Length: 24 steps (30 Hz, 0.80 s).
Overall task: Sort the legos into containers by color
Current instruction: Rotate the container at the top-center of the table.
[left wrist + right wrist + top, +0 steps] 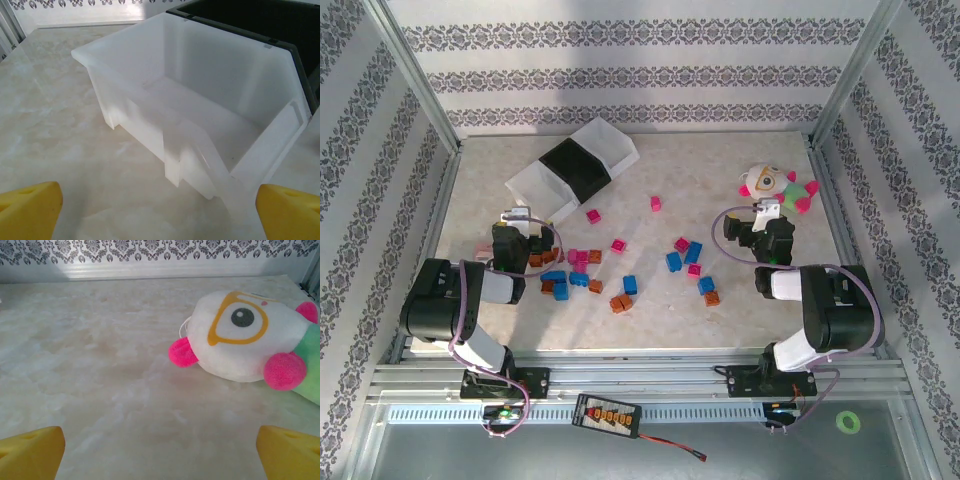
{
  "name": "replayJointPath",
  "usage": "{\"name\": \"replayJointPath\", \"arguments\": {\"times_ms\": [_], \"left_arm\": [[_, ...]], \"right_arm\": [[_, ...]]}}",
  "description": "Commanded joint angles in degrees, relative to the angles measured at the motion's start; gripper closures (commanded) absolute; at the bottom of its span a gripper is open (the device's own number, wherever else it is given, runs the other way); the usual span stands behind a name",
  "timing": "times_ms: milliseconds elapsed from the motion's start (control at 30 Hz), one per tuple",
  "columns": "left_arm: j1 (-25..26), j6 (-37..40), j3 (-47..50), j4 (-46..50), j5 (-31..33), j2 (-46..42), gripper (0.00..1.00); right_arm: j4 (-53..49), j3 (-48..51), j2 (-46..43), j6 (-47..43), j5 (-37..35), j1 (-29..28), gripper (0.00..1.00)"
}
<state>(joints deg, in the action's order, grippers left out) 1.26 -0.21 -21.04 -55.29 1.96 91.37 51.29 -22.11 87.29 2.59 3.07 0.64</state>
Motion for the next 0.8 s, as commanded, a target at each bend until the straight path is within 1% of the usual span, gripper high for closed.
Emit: {"name": "replayJointPath", "arguments": {"times_ms": [0, 467, 600, 767], "left_arm": [[-0.6, 0.6, -0.9, 0.3, -0.5, 0.0, 0.01], [-0.5, 0.6, -0.9, 0.3, -0.5, 0.0, 0.01], [-0.5, -0.3, -0.7, -0.3, 2.2, 0.0, 0.01], [-0.5, -0.5, -0.5, -0.6, 3.0, 0.0, 0.01]], "right_arm": [[2.4, 0.4, 0.2, -0.4, 1.0, 0.2, 0.02], [2.3, 0.2, 0.3, -0.3, 1.0, 0.2, 0.02], [2.3, 0.2, 0.3, -0.4, 1.0, 0.2, 0.02], [2.2, 0.2, 0.3, -0.3, 0.7, 0.3, 0.02]]}}
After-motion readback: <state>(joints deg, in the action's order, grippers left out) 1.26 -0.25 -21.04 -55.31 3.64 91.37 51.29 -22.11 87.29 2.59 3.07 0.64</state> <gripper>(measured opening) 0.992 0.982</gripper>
